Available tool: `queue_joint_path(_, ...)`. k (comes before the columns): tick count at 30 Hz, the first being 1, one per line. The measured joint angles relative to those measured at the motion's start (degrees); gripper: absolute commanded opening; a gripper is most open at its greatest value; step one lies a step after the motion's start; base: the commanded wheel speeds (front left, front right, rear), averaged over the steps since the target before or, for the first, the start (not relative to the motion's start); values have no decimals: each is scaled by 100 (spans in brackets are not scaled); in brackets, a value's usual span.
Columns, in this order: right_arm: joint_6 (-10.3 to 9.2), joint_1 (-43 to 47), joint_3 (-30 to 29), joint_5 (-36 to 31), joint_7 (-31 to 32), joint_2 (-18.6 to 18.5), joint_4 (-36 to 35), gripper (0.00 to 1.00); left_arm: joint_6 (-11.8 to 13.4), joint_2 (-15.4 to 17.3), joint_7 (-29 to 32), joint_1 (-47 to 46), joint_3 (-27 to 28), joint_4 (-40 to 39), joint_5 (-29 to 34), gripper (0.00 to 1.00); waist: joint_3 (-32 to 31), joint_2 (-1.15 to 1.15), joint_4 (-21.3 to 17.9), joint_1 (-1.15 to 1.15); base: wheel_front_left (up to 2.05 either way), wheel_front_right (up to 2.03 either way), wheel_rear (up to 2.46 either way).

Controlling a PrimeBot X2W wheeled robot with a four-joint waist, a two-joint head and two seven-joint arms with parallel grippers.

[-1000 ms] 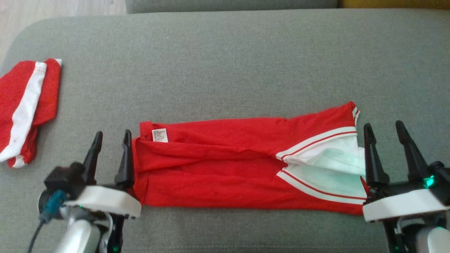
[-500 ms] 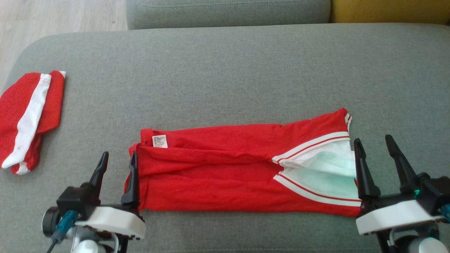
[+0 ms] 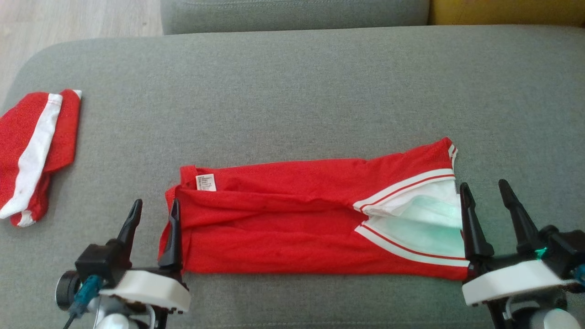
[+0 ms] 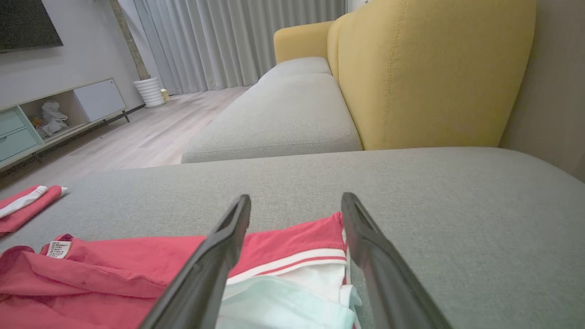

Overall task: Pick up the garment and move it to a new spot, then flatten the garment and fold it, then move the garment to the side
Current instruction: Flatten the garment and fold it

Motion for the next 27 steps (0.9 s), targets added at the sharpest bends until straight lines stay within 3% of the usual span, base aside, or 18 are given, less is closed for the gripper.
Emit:
queue_joint_path(5,0,-216,-133,174,2,2,491,100,-5,-2,0,-41,-40,0,0,100,115,0,19,0,0,0,0)
queue_joint_path(15,0,-1382,-282,43,409,-3,2548,100,-201,-81,0,-576,-107,112,0,100,588,0,125,1,0,0,0)
queue_joint_path(19,0,-1367,-377,26,664,-4,2805,100,-231,-111,0,-626,-102,168,0,100,672,0,185,1,0,0,0)
queue_joint_path(25,0,-1315,-393,159,1207,-13,2555,100,-259,-191,-1,-648,-57,180,3,100,742,0,198,0,0,0,0)
queue_joint_path(27,0,-1292,-339,183,1361,-14,2448,0,-302,-207,0,-648,-35,187,9,100,750,0,173,0,0,0,0)
